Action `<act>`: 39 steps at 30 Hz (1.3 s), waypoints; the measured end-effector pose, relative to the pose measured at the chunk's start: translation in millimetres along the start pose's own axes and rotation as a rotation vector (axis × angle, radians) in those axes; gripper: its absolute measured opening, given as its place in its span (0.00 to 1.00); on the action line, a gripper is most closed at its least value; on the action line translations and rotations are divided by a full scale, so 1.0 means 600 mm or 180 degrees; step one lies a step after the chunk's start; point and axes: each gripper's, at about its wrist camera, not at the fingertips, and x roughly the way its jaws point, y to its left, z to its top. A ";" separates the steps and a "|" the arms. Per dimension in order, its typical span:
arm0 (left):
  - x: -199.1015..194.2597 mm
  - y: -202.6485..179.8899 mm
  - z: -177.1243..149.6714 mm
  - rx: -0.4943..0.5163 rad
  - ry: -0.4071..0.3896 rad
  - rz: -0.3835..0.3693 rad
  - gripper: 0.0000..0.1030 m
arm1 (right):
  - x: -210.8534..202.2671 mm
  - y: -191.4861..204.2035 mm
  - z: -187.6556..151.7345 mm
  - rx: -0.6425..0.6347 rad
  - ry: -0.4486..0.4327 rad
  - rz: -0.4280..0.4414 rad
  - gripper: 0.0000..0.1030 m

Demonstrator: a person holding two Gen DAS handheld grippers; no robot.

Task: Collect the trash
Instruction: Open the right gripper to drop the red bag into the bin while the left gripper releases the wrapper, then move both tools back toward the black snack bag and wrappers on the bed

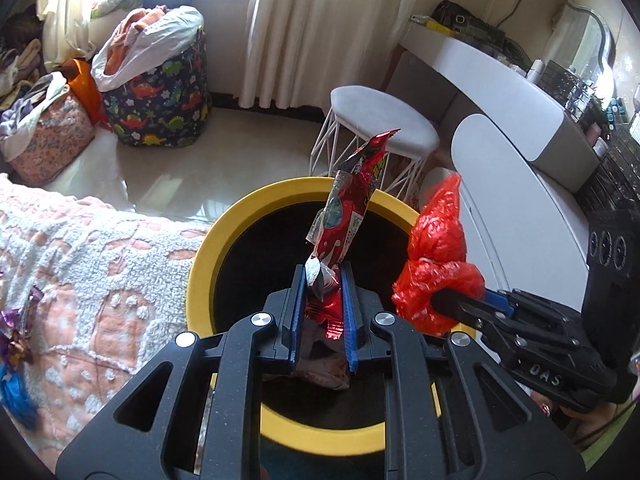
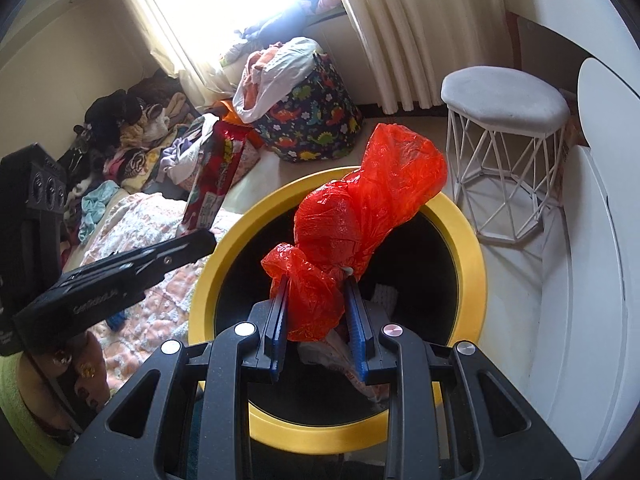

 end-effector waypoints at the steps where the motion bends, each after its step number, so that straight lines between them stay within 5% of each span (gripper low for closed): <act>1: 0.004 0.002 0.001 -0.0005 0.0014 0.0008 0.11 | 0.002 0.000 -0.001 -0.0001 0.0017 0.0003 0.24; 11: 0.035 0.024 0.018 -0.0183 0.0136 -0.0043 0.14 | 0.019 0.014 -0.010 -0.0205 0.0166 -0.0002 0.33; 20: 0.006 0.039 0.004 -0.0247 0.0051 0.0065 0.54 | 0.012 0.006 -0.005 -0.0143 0.0086 -0.0039 0.56; 25: -0.025 0.054 -0.011 -0.0371 -0.0090 0.0150 0.89 | 0.002 0.010 -0.001 -0.0114 -0.0034 -0.0035 0.67; 39: -0.122 0.098 -0.050 -0.0308 -0.0534 0.0592 0.89 | -0.027 0.056 0.005 -0.0292 -0.0394 -0.0029 0.80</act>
